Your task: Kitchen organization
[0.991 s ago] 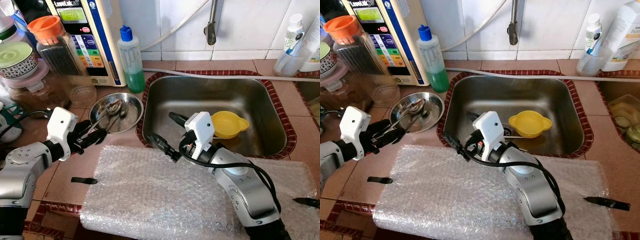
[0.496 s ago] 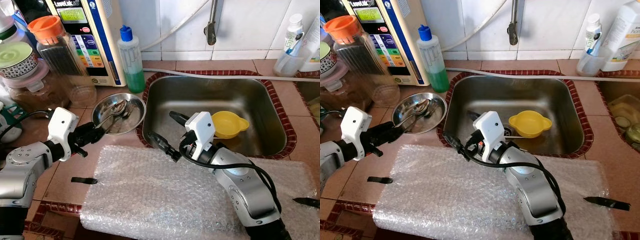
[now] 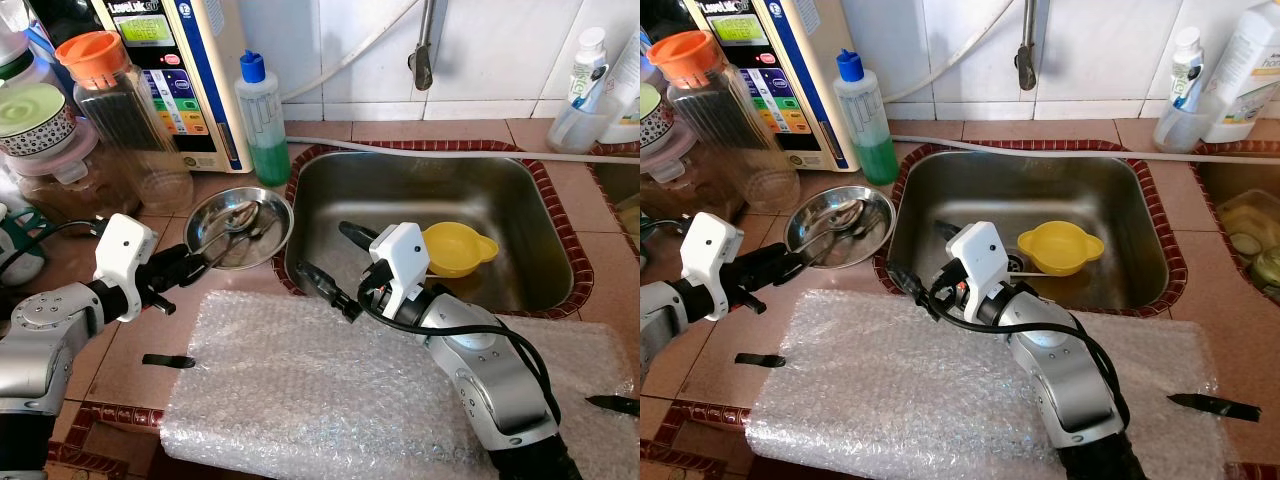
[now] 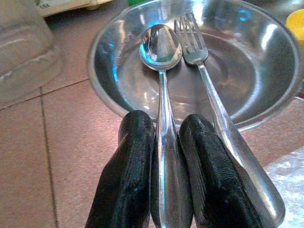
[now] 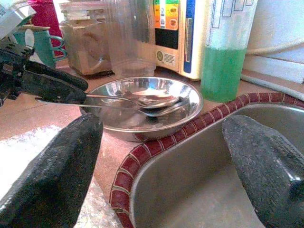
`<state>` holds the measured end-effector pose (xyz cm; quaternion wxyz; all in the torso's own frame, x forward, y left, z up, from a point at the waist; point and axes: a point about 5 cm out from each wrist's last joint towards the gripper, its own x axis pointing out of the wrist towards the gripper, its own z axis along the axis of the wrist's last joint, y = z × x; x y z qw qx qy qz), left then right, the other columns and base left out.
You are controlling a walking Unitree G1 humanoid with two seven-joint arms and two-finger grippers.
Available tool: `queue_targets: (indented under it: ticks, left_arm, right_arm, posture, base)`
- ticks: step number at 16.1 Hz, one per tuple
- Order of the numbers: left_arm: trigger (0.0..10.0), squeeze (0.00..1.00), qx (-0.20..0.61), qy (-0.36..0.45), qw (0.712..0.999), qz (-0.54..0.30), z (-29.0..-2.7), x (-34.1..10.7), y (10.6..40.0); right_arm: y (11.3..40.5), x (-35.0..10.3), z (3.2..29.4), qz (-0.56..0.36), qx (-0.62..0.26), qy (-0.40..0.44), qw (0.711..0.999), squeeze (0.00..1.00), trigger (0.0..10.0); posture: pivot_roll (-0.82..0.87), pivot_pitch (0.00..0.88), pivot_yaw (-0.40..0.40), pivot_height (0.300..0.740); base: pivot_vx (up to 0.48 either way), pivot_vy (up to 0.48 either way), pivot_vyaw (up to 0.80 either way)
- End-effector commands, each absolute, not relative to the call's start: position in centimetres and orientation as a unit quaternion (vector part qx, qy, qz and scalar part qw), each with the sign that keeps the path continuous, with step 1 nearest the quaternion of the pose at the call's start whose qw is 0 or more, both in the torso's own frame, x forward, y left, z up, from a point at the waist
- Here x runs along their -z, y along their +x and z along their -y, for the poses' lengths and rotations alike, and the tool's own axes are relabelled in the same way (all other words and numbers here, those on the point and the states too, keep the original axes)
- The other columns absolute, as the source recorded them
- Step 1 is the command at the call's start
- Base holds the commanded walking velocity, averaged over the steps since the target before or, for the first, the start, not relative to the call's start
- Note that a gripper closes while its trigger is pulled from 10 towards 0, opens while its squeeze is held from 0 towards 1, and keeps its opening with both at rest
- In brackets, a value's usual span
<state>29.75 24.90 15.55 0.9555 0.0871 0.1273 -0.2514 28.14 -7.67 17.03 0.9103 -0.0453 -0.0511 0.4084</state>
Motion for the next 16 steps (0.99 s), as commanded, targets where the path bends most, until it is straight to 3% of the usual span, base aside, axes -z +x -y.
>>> queue_targets:
  ticks: [1,8,11,13,16]
  left_arm:
    - [0.0,0.00,0.226,0.103,0.961,-0.119,-26.0,-16.1,29.8]
    - [0.0,0.00,0.188,0.088,0.977,-0.052,-25.8,-17.6,30.7]
    - [0.0,0.00,0.168,0.096,0.981,0.013,-25.3,-19.1,31.0]
    - [0.0,0.00,0.154,0.116,0.980,0.054,-24.6,-20.1,31.3]
    - [0.0,0.00,0.161,0.142,0.970,0.119,-21.5,-21.1,31.4]
  right_arm:
    - [28.3,-17.4,7.4,0.062,-0.409,-0.048,0.909,0.00,10.0]
    - [28.7,-17.6,7.6,0.071,-0.394,-0.050,0.915,0.00,10.0]
    - [29.0,-17.7,7.8,0.075,-0.385,-0.050,0.919,0.00,10.0]
    - [29.3,-17.8,8.1,0.077,-0.375,-0.044,0.923,0.00,10.0]
    - [30.4,-18.4,8.9,0.078,-0.347,-0.016,0.935,0.00,10.0]
  posture:
    - [-0.17,0.144,0.120,0.740]
    - [-0.17,0.142,0.122,0.740]
    - [-0.17,0.137,0.122,0.740]
    - [-0.17,0.134,0.119,0.740]
    - [-0.17,0.132,0.117,0.740]
  base:
    - [0.000,0.000,0.00]
    - [0.000,0.000,0.00]
    - [0.000,0.000,0.00]
    - [0.000,0.000,0.00]
    - [0.000,0.000,0.00]
